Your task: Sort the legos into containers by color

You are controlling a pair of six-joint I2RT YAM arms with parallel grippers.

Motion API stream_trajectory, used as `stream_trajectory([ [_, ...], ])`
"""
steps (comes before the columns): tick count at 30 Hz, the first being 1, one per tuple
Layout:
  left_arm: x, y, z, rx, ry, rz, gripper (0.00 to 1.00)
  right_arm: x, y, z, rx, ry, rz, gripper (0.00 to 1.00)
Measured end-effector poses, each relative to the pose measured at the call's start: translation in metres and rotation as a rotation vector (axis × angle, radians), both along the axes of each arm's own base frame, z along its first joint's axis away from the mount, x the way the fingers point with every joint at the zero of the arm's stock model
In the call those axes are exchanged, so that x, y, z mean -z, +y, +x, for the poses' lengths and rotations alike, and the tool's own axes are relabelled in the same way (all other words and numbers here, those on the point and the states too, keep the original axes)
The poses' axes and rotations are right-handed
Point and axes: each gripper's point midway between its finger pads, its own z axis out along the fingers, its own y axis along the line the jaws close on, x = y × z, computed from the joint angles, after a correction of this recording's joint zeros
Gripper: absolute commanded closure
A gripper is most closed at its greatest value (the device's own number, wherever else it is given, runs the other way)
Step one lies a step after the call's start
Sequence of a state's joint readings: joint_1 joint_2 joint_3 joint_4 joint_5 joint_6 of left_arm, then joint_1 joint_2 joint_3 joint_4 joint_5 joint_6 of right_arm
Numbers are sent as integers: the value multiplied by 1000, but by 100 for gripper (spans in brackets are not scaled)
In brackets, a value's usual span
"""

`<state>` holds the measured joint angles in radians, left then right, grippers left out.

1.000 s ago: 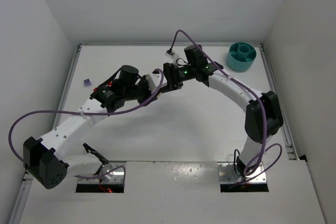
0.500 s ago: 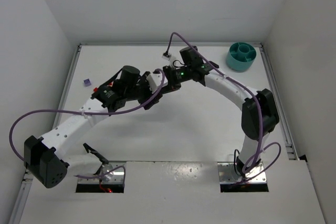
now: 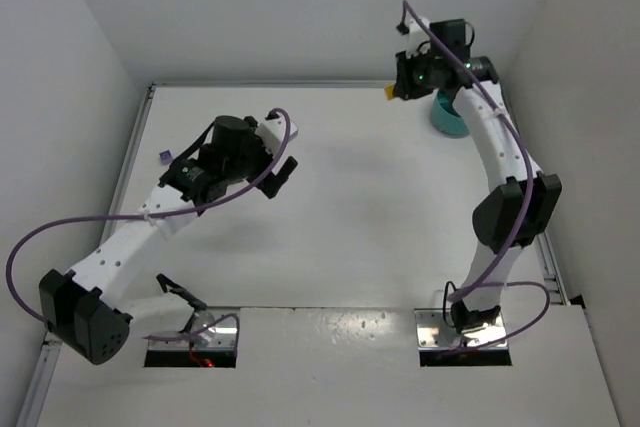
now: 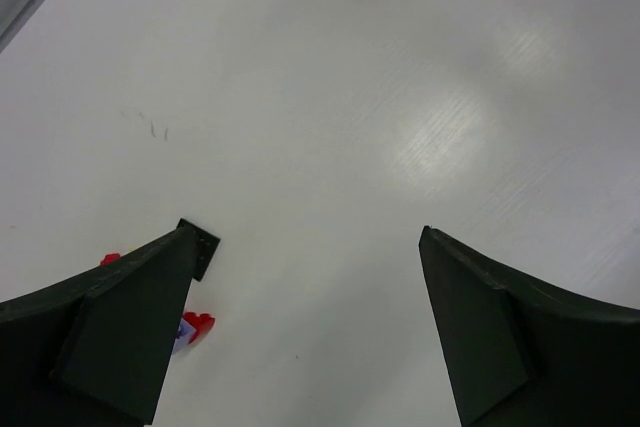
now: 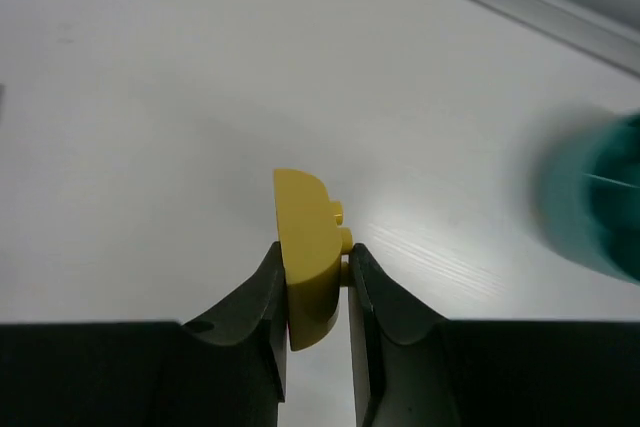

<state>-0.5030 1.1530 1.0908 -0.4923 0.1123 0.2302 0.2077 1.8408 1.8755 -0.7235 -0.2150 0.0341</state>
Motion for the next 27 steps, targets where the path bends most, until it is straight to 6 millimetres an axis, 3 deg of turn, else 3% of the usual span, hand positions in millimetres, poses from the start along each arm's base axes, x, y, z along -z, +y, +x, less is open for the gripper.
stream_trajectory([
  [4, 14, 11, 26, -105, 62, 28, 0, -30, -79, 56, 126, -113, -187, 100],
  [6, 22, 15, 38, -152, 97, 36, 0, -31, -116, 82, 185, -140, -267, 100],
  [8, 31, 21, 45, -192, 130, 39, 0, -18, -149, 98, 232, -128, -344, 100],
  [11, 38, 29, 51, -236, 158, 42, 0, 23, -187, 101, 270, -35, -439, 100],
  [14, 40, 36, 56, -269, 169, 42, 0, 56, -208, 102, 288, 41, -478, 100],
  [17, 43, 43, 59, -295, 178, 38, 0, 73, -225, 101, 316, 77, -490, 100],
  [23, 44, 59, 65, -344, 185, 27, 0, 68, -247, 109, 377, 37, -506, 100],
  [27, 47, 63, 65, -353, 192, 30, 0, 76, -256, 115, 396, 34, -515, 100],
])
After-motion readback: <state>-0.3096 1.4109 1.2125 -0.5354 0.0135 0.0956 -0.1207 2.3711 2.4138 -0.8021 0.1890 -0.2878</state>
